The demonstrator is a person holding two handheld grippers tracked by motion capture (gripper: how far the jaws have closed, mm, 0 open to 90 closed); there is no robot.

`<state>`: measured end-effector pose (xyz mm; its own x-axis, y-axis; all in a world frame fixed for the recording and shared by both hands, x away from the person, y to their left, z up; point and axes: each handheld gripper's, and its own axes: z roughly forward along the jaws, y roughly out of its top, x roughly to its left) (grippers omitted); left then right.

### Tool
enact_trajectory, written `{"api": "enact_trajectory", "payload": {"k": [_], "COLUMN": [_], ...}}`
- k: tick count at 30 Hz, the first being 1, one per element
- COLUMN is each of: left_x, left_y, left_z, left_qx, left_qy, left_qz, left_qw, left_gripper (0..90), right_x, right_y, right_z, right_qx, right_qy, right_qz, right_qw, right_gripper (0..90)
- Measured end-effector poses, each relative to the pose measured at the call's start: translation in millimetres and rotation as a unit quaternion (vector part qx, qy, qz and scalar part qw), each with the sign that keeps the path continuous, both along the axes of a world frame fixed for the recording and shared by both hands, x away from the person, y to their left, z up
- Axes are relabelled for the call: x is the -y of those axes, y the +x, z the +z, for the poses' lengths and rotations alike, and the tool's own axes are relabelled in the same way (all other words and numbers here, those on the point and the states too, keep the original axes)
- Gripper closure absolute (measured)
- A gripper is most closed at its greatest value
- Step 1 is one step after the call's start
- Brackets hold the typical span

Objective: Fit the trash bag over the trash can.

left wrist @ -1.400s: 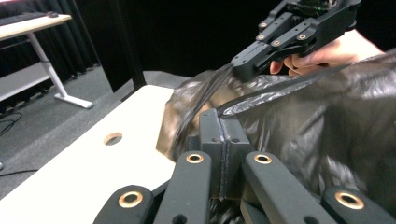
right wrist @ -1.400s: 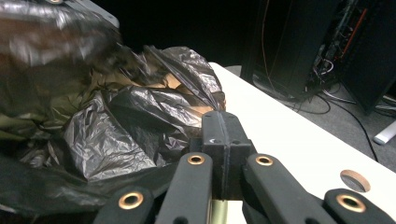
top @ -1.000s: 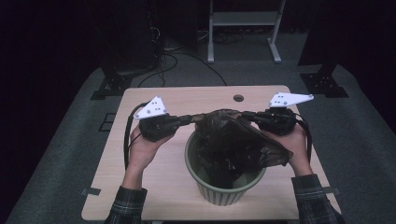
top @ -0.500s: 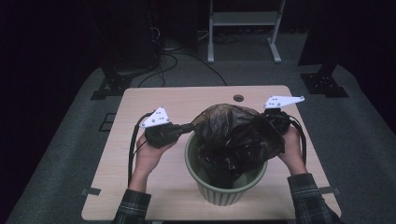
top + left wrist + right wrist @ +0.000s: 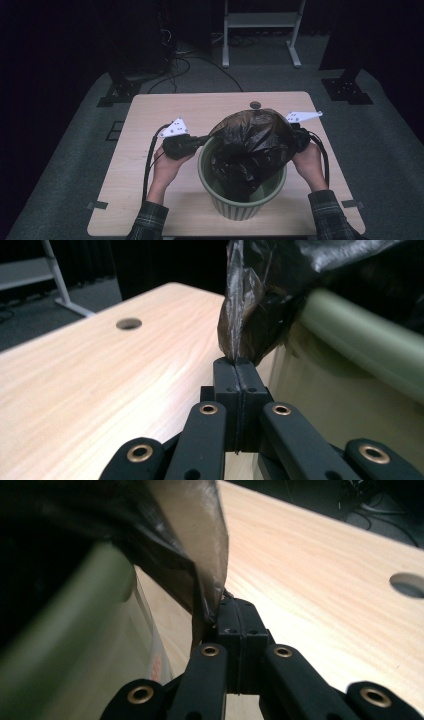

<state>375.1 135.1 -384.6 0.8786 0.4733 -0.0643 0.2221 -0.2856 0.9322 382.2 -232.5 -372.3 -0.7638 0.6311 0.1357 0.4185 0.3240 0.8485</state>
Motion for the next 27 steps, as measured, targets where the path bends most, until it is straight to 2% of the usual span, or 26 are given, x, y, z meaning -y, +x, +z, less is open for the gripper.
{"api": "enact_trajectory", "payload": {"k": [3,6,7,9,11,14,17,20,23,24,27], "left_x": [0.1,0.2,-0.8,-6.6,-15.5,-32.2,-44.2,-46.8,-41.5,-36.0,-16.0], "left_y": [-0.9,-0.5,-0.6,0.4,0.6,-1.4,-5.4,-10.6,-17.0,-19.4,-24.5], "left_z": [-10.0,-14.1,-13.1,-9.6,-4.0,7.6,23.7,43.0,63.0,70.7,85.9], "left_qx": [-0.01,-0.012,-0.009,-0.007,-0.004,0.001,0.002,0.002,0.003,0.003,0.01], "left_qy": [0.004,0.003,0.006,-0.001,-0.008,-0.025,-0.037,-0.041,-0.056,-0.061,-0.058], "left_qz": [0.0,0.001,0.009,0.021,0.033,0.052,0.053,0.046,0.025,0.009,-0.022], "left_qw": [0.9999,0.9999,0.9999,0.9997,0.9994,0.9983,0.9979,0.9981,0.9981,0.9981,0.998], "left_gripper": [89.6,89.5,87.7,75.6,71.2,64.9,59.2,53.3,46.8,44.0,39.8], "right_x": [0.3,0.5,1.0,6.2,16.8,40.4,63.6,76.8,80.8,81.3,81.5], "right_y": [-1.0,-2.5,-3.3,-3.6,-3.9,-7.3,-14.3,-22.8,-32.4,-35.0,-40.3], "right_z": [-9.9,-15.4,-14.7,-10.1,-4.3,2.9,10.2,19.1,29.5,32.8,41.3], "right_qx": [-0.009,-0.011,-0.006,-0.001,0.007,0.015,0.023,0.033,0.046,0.049,0.059], "right_qy": [-0.003,0.0,0.003,0.012,0.016,0.025,0.037,0.047,0.049,0.05,0.053], "right_qz": [0.001,0.002,0.0,-0.019,-0.038,-0.064,-0.083,-0.085,-0.082,-0.08,-0.074], "right_qw": [1.0,0.9999,1.0,0.9997,0.9991,0.9975,0.9956,0.9947,0.9943,0.9944,0.9941], "right_gripper": [90.0,90.0,79.9,66.8,64.2,61.7,62.2,62.2,62.1,62.1,62.2]}}
